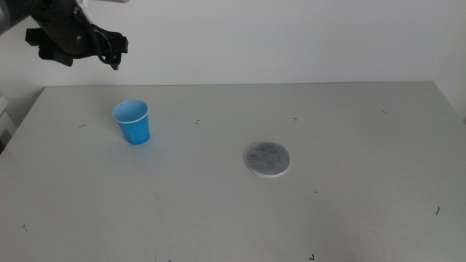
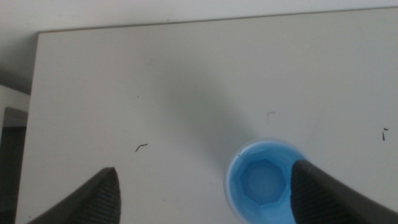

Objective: Place an empty cup on a cup mat.

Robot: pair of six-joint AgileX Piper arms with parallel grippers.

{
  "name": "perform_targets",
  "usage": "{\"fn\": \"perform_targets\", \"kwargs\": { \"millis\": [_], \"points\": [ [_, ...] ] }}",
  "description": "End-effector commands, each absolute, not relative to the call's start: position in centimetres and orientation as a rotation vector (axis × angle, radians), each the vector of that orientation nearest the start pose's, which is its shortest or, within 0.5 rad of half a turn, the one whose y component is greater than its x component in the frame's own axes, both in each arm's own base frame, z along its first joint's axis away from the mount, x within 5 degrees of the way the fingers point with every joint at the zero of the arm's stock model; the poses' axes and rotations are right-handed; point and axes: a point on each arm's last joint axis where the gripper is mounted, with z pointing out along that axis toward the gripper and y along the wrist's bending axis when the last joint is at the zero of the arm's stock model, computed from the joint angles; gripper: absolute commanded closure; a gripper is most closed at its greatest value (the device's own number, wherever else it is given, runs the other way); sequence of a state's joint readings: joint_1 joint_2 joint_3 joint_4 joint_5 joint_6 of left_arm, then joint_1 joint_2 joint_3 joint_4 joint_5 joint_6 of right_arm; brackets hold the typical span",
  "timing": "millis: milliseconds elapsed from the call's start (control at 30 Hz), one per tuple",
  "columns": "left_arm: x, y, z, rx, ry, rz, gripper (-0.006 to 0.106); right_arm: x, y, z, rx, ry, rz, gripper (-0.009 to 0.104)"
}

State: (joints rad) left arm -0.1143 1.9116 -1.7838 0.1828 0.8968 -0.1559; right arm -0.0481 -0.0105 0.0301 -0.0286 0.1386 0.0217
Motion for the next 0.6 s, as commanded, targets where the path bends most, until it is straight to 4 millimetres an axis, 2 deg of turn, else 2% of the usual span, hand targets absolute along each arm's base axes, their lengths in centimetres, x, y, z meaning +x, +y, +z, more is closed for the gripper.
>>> {"fn": "perform_targets", "kwargs": {
  "millis": [0, 333, 567],
  "points": [
    [43.1, -3.9, 34.5, 0.025, 2.376, 0.099, -0.005, 5.4, -0.3, 20.2, 0.024, 1.535, -0.066, 0.001],
    [45.0, -3.4, 30.2, -0.017, 2.485, 0.016, -0.005, 5.4, -0.3, 20.2, 0.024, 1.535, -0.066, 0.001],
    [46.8, -3.6, 25.8, 0.003, 2.552, 0.025, -0.005, 5.4, -0.3, 20.2, 0.024, 1.535, -0.066, 0.001]
  ]
}}
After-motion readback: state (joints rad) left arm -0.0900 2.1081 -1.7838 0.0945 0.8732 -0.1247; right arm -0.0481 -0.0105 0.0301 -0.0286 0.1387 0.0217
